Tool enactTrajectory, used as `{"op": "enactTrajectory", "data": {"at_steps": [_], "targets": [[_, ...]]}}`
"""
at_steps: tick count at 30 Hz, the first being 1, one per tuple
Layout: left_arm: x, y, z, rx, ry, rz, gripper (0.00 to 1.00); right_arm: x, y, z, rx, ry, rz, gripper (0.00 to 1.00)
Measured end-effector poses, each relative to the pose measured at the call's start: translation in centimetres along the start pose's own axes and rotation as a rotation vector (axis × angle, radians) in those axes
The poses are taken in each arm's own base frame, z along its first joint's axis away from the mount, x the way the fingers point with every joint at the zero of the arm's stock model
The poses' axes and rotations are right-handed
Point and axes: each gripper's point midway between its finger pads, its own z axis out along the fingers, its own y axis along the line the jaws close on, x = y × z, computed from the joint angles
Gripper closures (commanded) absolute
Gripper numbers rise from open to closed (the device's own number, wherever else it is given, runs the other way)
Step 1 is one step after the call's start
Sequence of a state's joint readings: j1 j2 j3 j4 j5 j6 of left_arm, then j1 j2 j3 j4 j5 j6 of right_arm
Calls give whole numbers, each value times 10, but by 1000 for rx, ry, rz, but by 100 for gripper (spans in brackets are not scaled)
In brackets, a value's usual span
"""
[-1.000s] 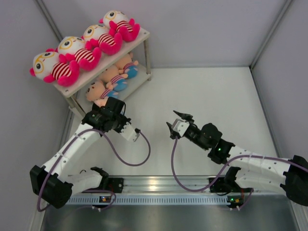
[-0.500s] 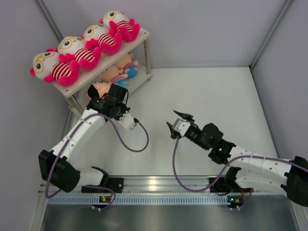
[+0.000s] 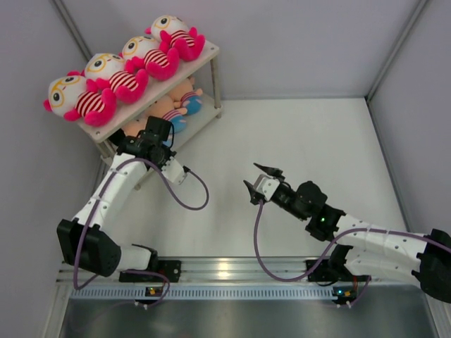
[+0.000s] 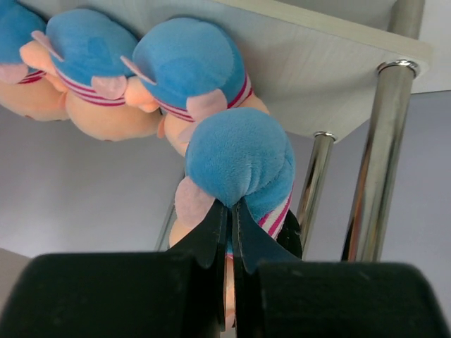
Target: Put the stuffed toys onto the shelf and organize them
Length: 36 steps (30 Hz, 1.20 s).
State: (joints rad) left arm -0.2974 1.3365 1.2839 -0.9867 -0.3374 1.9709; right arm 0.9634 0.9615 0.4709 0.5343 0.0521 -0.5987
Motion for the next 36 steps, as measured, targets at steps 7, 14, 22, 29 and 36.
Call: {"op": "enactTrajectory", "data": {"at_steps": [7, 14, 22, 29, 36], "targets": [[6, -27, 14, 92, -42, -40, 100, -1, 0, 0, -1, -3, 1, 40], [11, -44, 35, 163, -73, -83, 100, -1, 1, 0, -3, -5, 2, 40], [5, -46, 36, 156, -103, -90, 100, 1, 2, 1, -8, -1, 2, 40], [9, -47, 21, 126, -88, -99, 100, 5, 6, 3, -21, 10, 1, 40], [9, -61, 20, 183, -73, -82, 100, 4, 7, 3, -26, 7, 1, 40]]}}
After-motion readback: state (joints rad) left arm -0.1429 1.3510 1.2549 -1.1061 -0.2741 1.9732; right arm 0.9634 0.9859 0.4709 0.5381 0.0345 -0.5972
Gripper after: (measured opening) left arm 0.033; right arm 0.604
